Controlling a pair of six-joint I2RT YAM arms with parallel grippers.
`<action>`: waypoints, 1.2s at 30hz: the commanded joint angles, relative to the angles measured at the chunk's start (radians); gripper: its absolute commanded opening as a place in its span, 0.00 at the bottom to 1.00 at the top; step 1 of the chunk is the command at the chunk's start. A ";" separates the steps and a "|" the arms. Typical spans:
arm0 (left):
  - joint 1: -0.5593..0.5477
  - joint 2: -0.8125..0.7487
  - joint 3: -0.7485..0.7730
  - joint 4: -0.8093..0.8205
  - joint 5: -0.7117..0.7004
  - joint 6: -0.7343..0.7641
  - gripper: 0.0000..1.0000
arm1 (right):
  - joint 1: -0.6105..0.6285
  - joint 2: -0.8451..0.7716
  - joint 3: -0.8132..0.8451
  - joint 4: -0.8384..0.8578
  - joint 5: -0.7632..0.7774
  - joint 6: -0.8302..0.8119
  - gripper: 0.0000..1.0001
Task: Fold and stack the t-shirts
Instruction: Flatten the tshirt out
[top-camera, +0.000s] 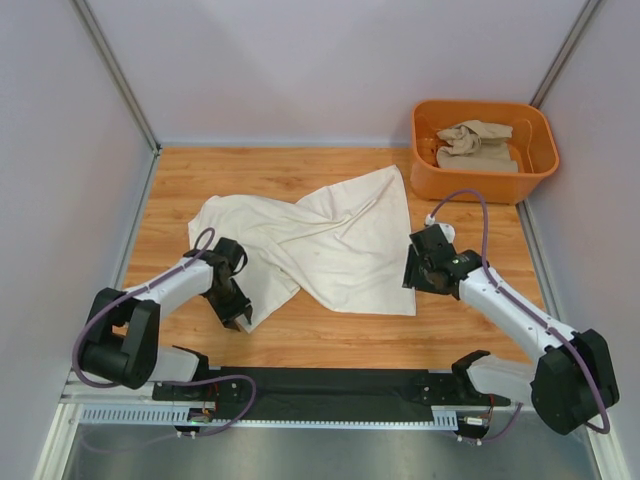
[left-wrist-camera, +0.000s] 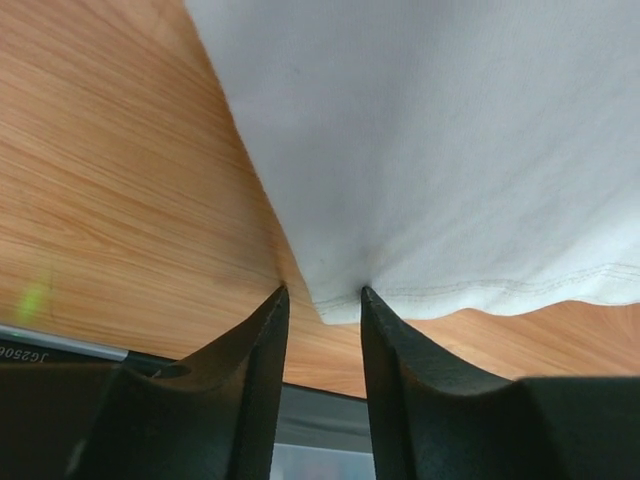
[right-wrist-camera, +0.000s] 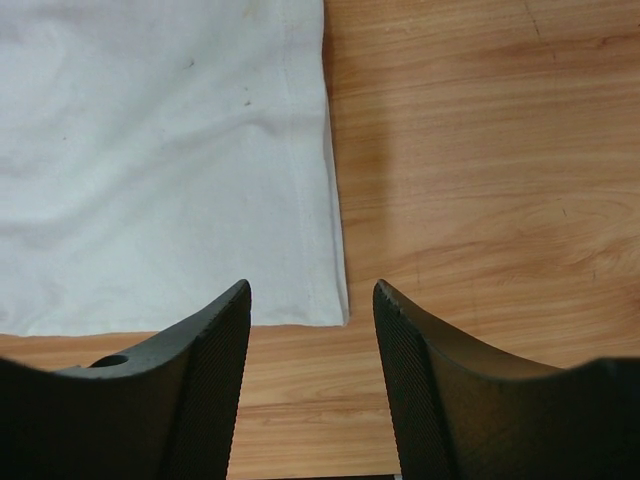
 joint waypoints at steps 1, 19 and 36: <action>-0.006 0.054 -0.037 0.088 0.021 -0.012 0.41 | -0.027 0.018 -0.008 0.030 -0.005 0.057 0.53; -0.002 -0.304 0.101 -0.048 -0.056 0.086 0.00 | -0.193 0.115 -0.097 0.020 -0.267 0.229 0.37; -0.002 -0.363 0.106 -0.059 -0.050 0.103 0.00 | -0.174 0.183 -0.157 0.086 -0.250 0.274 0.38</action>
